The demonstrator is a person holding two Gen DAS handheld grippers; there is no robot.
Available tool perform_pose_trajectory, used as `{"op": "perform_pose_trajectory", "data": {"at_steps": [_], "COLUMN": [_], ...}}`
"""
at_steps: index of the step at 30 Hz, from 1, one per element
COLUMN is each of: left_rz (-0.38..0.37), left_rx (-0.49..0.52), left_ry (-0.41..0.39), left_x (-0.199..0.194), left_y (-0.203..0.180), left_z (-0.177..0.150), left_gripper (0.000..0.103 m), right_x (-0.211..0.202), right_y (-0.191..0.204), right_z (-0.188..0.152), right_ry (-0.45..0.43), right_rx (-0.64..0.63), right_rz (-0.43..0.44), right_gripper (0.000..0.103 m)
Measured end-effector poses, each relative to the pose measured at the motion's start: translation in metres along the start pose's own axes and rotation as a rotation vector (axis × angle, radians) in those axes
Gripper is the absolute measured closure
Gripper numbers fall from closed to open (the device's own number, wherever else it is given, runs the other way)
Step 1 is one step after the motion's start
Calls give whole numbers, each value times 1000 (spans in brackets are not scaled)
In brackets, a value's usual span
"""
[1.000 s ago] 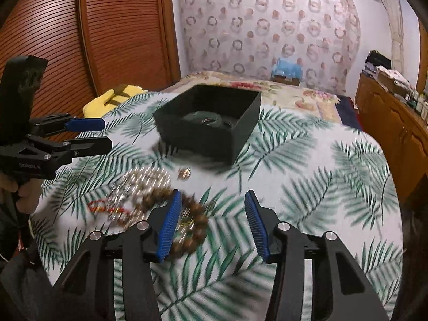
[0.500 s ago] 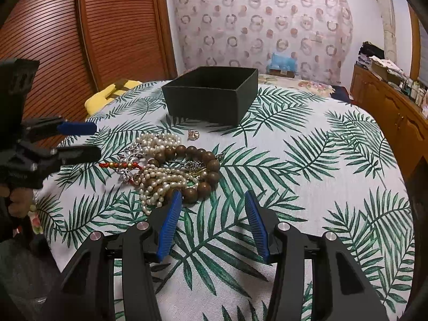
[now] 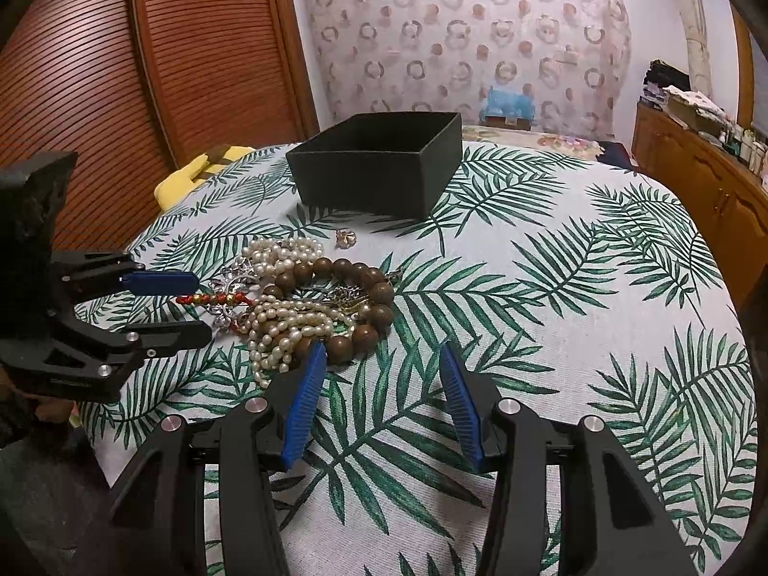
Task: Organize jewelry
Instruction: 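Grasp the red bead bracelet with the left tool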
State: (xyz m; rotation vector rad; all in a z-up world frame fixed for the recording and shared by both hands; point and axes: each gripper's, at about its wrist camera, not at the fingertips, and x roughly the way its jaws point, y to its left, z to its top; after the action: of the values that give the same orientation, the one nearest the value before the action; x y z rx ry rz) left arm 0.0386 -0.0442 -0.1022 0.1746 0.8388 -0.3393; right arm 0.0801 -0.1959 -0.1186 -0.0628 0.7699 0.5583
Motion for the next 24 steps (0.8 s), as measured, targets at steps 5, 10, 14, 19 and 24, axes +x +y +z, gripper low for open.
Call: {"op": "perform_pose_trajectory", "data": {"at_steps": [5, 10, 14, 19, 24], "left_rz": [14, 11, 2, -5, -4], "left_rx": [17, -19, -40, -67, -83], "left_ry": [-20, -81, -141, -194, -231], "left_x": [-3, -23, -46, -65, -80], "left_y": [-1, 4, 9, 17, 23], "left_z": [3, 8, 13, 16, 19], "left_gripper": [91, 96, 96, 96, 96], "right_x": [1, 3, 4, 5, 6], "right_y": [0, 1, 1, 0, -1], "right_z": [0, 0, -1, -3, -3], "right_ry": [-6, -1, 2, 12, 17], "right_rx": [-1, -7, -4, -11, -7], "right_rz": [2, 1, 1, -5, -9], "right_gripper": [51, 51, 51, 51, 51]}}
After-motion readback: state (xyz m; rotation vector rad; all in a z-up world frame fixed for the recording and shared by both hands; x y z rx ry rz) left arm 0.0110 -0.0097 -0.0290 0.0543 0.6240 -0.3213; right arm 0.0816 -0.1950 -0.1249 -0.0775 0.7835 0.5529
